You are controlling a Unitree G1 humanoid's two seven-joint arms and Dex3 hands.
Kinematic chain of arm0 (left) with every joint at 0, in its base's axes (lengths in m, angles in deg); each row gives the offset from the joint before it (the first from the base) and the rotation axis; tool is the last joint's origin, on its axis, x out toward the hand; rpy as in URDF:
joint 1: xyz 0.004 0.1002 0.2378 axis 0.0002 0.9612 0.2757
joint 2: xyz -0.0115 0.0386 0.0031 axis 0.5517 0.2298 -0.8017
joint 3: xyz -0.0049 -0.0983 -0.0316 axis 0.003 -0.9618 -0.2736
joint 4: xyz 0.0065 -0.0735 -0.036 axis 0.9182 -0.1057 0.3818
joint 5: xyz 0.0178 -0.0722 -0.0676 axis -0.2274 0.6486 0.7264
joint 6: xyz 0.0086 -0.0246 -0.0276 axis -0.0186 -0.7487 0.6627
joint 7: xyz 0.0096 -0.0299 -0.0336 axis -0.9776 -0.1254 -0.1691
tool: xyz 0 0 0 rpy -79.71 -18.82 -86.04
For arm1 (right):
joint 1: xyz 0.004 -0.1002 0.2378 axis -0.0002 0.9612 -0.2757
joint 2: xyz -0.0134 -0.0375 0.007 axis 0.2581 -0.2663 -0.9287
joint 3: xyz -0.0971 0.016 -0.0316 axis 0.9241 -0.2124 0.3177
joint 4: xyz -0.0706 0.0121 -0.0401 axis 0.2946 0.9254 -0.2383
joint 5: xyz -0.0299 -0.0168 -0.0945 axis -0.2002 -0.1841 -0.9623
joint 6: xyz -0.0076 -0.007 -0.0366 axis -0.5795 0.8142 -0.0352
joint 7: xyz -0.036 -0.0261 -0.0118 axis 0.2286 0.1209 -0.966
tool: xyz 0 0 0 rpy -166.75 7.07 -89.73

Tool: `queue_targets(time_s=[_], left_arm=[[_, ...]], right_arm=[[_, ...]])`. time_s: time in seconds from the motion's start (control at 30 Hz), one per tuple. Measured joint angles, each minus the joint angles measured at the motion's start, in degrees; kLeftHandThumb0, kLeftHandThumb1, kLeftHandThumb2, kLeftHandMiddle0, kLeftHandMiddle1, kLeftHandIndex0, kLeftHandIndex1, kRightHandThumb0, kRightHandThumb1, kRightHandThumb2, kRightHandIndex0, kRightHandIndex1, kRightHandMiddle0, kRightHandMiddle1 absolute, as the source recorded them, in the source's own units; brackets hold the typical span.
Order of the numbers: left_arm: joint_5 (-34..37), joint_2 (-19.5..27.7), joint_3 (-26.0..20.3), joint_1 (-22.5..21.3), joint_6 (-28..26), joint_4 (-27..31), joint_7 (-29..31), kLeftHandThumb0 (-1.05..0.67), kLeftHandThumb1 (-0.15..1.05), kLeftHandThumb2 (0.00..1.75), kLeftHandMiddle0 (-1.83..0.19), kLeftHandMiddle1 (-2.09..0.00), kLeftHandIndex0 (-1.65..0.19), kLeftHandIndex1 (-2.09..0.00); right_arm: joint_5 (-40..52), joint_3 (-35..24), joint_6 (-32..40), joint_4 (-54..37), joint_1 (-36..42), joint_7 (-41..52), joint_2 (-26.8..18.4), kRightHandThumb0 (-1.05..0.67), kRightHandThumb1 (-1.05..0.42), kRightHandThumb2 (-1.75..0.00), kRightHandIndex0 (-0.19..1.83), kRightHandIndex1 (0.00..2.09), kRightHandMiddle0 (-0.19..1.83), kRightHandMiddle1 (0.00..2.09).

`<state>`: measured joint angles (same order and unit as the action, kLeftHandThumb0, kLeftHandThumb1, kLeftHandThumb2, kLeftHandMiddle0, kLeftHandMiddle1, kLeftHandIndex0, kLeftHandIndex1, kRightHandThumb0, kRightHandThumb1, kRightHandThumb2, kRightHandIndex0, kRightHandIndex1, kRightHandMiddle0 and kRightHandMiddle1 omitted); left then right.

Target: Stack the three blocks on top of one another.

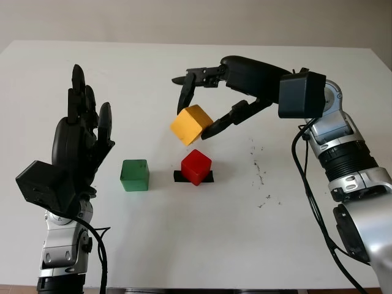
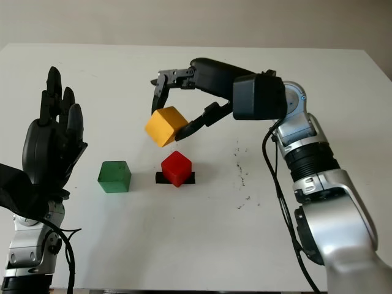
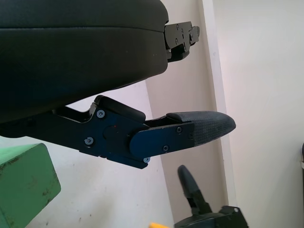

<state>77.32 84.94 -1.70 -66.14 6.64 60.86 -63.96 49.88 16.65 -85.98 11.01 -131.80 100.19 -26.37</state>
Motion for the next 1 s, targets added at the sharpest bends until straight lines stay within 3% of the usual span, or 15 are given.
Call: queue_targets(time_s=[0.27, 0.67, 1.0], left_arm=[[-0.3, -0.1, 0.0, 0.1, -0.1, 0.4, -0.2, -0.68, 1.05, 0.58, 0.17, -0.05, 0.17, -0.05], [-0.3, -0.1, 0.0, 0.2, -0.7, 0.8, -0.2, -0.69, 1.05, 0.56, 0.17, -0.05, 0.17, -0.05], [-0.4, -0.5, 0.5, 0.2, -0.8, 1.1, -0.4, -0.69, 1.05, 0.58, 0.17, -0.05, 0.17, -0.05]], right_arm=[[-1.9, 0.1, 0.2, -0.3, 0.1, 1.3, 0.2, -0.42, -0.92, -0.06, 0.23, 0.04, 0.39, 1.41], [-7.8, 2.4, -8.2, -0.2, -2.5, 4.4, -1.4, -0.44, -0.95, -0.06, 0.2, 0.04, 0.36, 1.5], [-9.2, 3.5, -8.1, -0.2, -4.6, 6.5, -1.4, -0.44, -0.95, -0.05, 0.2, 0.05, 0.33, 1.55]])
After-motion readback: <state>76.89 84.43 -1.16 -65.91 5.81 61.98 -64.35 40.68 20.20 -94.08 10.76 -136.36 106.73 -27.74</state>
